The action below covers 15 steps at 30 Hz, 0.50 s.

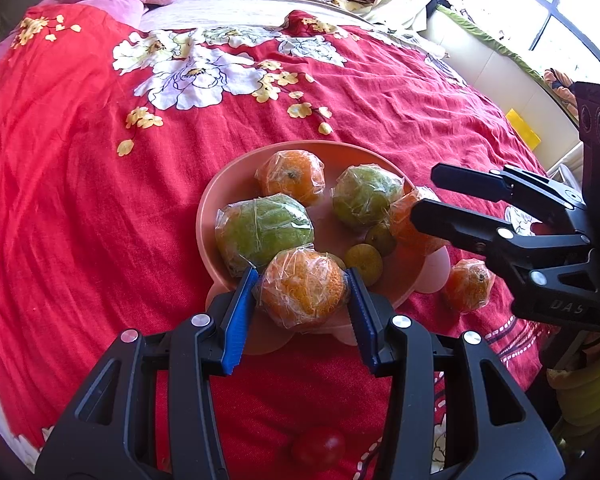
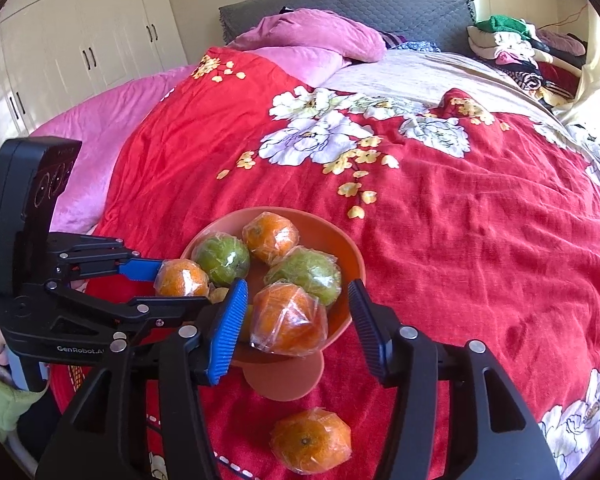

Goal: Organize fruits
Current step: 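Open the right tool to drop its orange while the left tool releases its orange into the bowl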

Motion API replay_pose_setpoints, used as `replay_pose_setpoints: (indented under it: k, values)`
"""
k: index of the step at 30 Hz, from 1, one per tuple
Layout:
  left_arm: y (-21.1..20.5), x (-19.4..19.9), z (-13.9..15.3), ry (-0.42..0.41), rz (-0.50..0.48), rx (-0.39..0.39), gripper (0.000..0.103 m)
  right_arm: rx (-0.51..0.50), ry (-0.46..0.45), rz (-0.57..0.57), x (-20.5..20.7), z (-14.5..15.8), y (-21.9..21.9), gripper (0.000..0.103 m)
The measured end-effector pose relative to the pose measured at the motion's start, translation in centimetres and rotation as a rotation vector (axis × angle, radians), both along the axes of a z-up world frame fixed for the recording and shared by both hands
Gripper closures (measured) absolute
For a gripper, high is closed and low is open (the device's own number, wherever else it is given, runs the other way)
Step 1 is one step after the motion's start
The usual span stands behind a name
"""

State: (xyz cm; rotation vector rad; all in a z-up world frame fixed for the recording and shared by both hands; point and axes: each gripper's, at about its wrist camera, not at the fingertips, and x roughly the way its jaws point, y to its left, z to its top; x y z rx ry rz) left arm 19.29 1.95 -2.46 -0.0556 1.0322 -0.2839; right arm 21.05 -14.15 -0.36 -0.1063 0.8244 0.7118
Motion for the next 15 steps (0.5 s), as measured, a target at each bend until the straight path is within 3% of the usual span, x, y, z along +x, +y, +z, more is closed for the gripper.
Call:
replay_pose_setpoints:
  k: [15]
  values:
    - [0.23, -0.05, 0.38, -0.007, 0.013, -0.007, 0.061, 0.003, -0.014, -0.026, -0.47, 0.62, -0.85, 0.034]
